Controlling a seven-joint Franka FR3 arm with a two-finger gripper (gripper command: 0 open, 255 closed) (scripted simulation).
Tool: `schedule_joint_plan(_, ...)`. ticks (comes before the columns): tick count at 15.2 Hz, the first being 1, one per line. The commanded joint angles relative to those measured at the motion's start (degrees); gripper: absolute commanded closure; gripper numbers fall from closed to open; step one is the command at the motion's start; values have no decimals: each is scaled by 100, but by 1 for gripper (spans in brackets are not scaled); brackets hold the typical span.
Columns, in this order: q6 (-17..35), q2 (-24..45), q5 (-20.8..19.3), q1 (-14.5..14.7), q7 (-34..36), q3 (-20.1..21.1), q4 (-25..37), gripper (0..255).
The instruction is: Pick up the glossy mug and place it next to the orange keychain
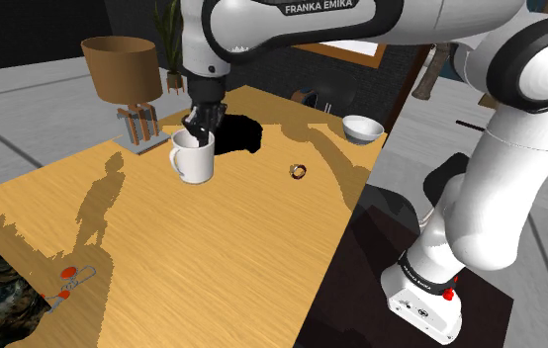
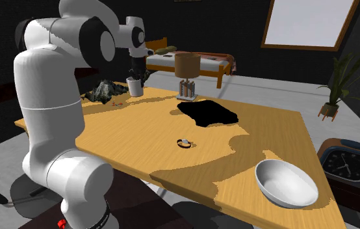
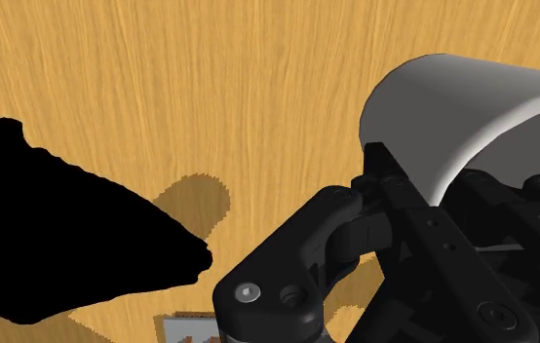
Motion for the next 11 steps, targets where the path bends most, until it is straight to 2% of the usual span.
schedule_joint_plan(1, -89, 247, -95, 171, 291, 101, 337, 255)
schedule_joint_plan(6, -297, 836, -344, 639, 955, 299, 1118, 255)
schedule_joint_plan(11, -650, 1606, -643, 1201, 1562, 419, 2215, 255)
